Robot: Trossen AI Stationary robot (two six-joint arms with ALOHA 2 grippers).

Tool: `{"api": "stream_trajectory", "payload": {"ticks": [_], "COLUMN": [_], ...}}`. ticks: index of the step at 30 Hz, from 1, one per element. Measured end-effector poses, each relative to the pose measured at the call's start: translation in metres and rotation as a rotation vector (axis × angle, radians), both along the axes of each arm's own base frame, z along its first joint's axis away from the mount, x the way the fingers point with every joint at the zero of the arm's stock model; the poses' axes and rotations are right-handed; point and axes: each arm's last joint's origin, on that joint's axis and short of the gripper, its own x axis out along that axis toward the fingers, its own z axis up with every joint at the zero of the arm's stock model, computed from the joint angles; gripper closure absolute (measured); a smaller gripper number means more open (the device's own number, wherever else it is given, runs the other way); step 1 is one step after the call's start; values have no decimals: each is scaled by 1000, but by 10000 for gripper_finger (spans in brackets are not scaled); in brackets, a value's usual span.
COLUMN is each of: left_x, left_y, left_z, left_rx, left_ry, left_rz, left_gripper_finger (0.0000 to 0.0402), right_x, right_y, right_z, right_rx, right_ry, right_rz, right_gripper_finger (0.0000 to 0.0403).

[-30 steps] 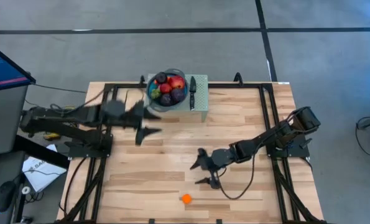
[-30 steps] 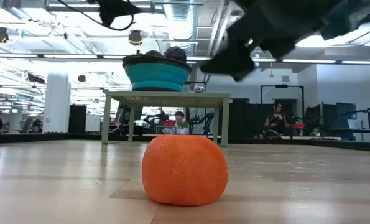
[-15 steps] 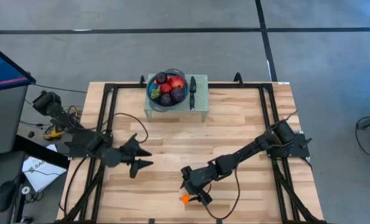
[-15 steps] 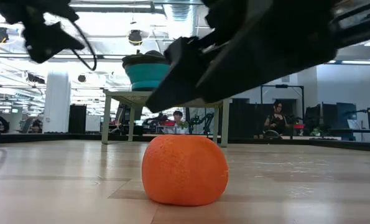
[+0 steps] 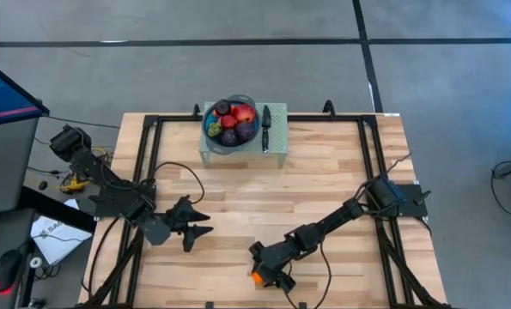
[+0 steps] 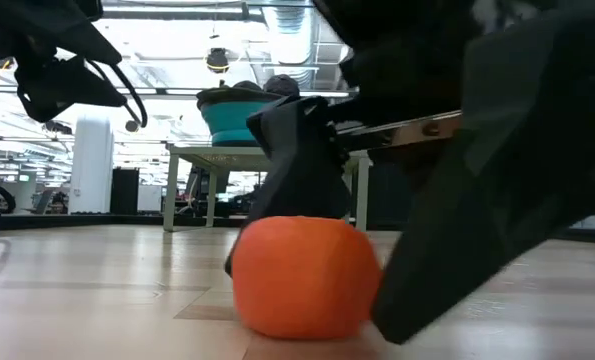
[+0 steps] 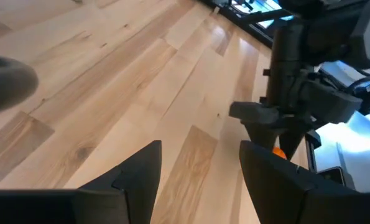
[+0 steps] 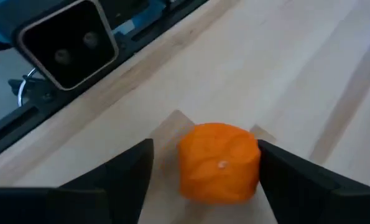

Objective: Pick & Place Fruit
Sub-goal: Put the orange into the blue strainer bowl

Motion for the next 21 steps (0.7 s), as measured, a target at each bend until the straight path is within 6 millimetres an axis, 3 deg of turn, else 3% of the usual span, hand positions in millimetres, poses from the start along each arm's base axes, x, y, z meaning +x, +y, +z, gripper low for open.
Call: {"api": "stream_trajectory", "payload": {"ticks": [4,12,15,21], "left_x": [1,1,1,1], "left_y": [-1,-1,-1,-1], "left_z": [2,2,2,2], "left_rx": [-13,-19,-16,-15], "left_ry": [-16,-23,-23,-22], "left_rz": [3,3,1,0], "left_gripper_finger": [192,192,192,192], "right_x": [0,2,6,15], "right_y": [0,-11,-25,-87], "right_z": [0,8,33,120], "right_rx": [21,39,66,120], "right_ry": [17,52,16,-201], "right_rz": [-26,-68,-107,-290], "right_gripper_finger": [170,308,314,284]}}
